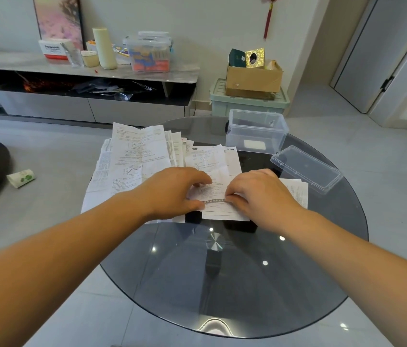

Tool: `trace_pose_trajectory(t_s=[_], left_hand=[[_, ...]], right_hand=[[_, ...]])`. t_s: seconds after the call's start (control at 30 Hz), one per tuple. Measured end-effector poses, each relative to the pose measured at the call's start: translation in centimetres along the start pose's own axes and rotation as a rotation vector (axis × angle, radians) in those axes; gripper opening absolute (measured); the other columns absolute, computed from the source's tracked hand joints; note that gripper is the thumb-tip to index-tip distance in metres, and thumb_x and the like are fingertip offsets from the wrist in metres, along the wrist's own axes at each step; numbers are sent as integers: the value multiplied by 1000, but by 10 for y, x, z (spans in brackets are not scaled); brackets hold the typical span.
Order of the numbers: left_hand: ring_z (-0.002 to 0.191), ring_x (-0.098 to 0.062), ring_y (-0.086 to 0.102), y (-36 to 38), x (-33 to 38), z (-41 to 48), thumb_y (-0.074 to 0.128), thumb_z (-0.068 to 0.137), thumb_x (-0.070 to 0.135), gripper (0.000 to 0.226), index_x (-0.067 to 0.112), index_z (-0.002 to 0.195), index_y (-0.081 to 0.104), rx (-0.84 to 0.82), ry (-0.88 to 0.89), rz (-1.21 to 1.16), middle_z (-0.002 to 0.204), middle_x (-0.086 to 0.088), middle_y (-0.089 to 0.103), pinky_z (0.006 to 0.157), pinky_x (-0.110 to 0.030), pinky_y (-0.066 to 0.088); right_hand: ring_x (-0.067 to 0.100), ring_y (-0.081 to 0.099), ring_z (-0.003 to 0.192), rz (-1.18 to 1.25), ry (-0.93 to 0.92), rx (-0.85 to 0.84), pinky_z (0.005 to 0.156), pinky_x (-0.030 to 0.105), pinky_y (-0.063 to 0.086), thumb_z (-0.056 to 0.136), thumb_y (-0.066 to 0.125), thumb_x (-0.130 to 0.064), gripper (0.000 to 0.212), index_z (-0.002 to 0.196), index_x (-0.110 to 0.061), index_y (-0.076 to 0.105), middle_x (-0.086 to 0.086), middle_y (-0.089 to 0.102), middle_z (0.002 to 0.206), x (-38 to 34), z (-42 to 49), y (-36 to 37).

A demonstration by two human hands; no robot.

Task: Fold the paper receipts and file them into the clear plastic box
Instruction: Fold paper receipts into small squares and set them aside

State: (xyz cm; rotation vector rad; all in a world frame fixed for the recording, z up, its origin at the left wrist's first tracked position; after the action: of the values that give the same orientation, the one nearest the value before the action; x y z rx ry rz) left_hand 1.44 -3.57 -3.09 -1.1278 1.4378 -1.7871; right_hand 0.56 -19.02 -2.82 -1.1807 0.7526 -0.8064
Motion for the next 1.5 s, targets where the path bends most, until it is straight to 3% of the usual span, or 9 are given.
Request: trace_pose_trajectory(t_s=[0.3, 0.6, 0.87, 1.0, 1.1, 1.23, 1.3, 1.4, 1.5], left_hand=[[90, -3, 52, -5, 5, -1, 56, 99, 35, 26, 30, 121, 68, 2, 29, 65, 119, 12, 68, 81, -18, 42], [94, -10, 66, -30, 31, -41, 57, 98, 33, 19, 28, 112, 69, 122, 79, -180, 111, 12, 71, 88, -33, 56], [80, -8, 57, -3, 58, -115, 28, 101, 55, 10, 47, 95, 27, -133, 165, -139, 104, 15, 65, 72, -31, 49], [75, -10, 52, 7, 69, -122, 24, 96, 59, 15, 45, 96, 30, -157, 172, -265, 89, 19, 60, 64, -21, 41], [75, -8, 51, 11, 75, -120, 25, 94, 58, 9, 51, 97, 31, -138, 168, -338, 83, 23, 53, 62, -19, 38], [85, -8, 56, 14, 76, -113, 27, 95, 57, 27, 43, 112, 42, -105, 134, -455, 94, 23, 54, 74, -28, 48], [88, -8, 59, 11, 72, -111, 31, 97, 55, 19, 42, 106, 42, -65, 94, -496, 100, 20, 59, 76, -32, 50], [77, 2, 59, 4, 60, -109, 48, 93, 55, 20, 36, 95, 43, 25, 4, -430, 91, 18, 60, 64, -18, 47], [81, 7, 55, 3, 50, -107, 64, 88, 53, 25, 34, 89, 47, 49, -69, -360, 83, 18, 58, 65, -12, 44]], right_hand=[[15, 56, 120, 151, 36, -33, 103, 39, 46, 90, 68, -47, 47, 132, -27, 60, -10, 61, 133, -5, 2, 0], [13, 52, 116, 258, 38, 41, 99, 34, 46, 91, 68, -39, 31, 117, -24, 69, -10, 66, 121, -13, -27, -23], [0, 54, 103, 315, -44, -183, 89, 26, 50, 95, 56, -41, 12, 100, -35, 65, -23, 63, 108, -44, -99, -13], [-2, 50, 110, 389, -19, -298, 92, 19, 46, 89, 63, -48, 38, 123, -44, 47, -26, 49, 117, -49, -119, -14], [-1, 50, 110, 419, 10, -358, 92, 17, 46, 85, 66, -53, 50, 127, -48, 39, -25, 46, 119, -50, -122, -13], [3, 55, 94, 466, 63, -257, 78, 20, 48, 87, 65, -55, 25, 106, -46, 53, -19, 57, 102, -49, -113, -12], [4, 57, 85, 487, 93, -220, 68, 17, 45, 92, 62, -47, 8, 92, -42, 56, -20, 60, 91, -45, -109, -11], [1, 57, 78, 584, 152, -187, 61, 14, 42, 97, 59, -38, 14, 84, -40, 55, -35, 59, 81, -38, -109, -11], [4, 59, 80, 636, 235, -169, 64, 15, 43, 97, 57, -41, 6, 92, -39, 57, -22, 63, 86, -30, -109, -7]])
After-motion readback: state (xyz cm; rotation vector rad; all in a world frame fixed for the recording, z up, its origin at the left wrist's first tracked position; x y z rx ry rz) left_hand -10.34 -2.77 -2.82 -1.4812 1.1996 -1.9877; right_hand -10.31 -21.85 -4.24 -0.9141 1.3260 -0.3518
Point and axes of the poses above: each hand's wrist, its own z-axis towards the middle knuckle, its own y-axis out of the palm, x = y × z, the point moved 7 cm from there along z, towards the middle knuckle
